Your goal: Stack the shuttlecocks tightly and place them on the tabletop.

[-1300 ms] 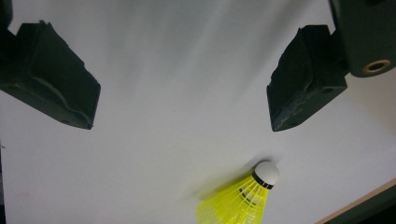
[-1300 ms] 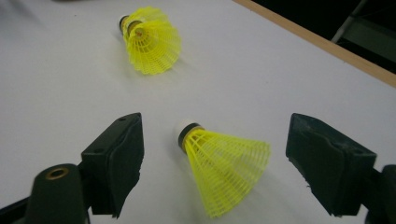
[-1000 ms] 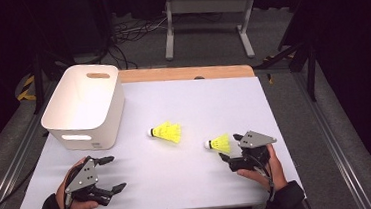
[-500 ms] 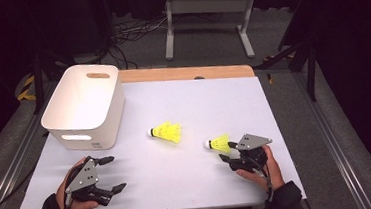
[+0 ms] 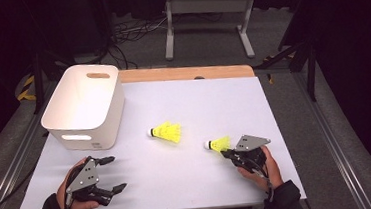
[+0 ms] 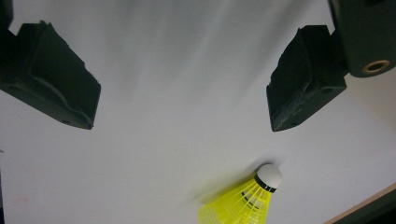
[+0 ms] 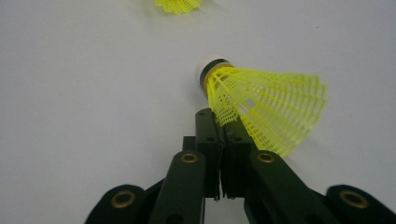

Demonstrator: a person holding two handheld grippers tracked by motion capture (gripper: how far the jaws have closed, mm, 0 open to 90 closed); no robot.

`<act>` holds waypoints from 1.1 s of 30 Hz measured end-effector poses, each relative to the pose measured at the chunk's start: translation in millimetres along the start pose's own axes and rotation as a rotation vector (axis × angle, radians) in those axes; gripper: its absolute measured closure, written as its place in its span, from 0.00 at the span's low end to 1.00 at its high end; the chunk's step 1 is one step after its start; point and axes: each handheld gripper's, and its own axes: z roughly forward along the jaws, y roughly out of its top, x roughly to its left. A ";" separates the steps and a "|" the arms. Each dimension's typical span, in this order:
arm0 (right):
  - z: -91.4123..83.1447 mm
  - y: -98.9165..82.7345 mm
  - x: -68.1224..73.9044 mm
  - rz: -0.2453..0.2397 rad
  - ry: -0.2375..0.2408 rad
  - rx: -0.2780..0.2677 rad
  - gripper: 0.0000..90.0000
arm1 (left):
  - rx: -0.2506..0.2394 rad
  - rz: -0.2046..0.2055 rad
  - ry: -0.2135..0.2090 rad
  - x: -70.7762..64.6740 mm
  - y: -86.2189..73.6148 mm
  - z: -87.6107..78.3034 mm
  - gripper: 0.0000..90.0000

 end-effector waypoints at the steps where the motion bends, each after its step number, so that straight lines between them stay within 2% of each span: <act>1: -0.3 0.3 0.6 -0.002 0.000 0.000 0.99 | 0.000 -0.001 0.001 -0.1 0.1 -0.1 0.12; 8: -4.4 2.6 1.6 -0.013 -0.008 -0.019 1.00 | -0.007 0.002 0.004 -0.1 0.6 -1.2 0.12; 24: -26.1 7.8 -3.9 -0.008 -0.068 -0.121 1.00 | -0.005 -0.003 -0.004 -0.2 0.3 -0.3 0.12; 33: -30.2 9.1 -5.1 -0.013 -0.078 -0.140 1.00 | -0.003 0.000 -0.005 0.0 0.2 -0.3 0.12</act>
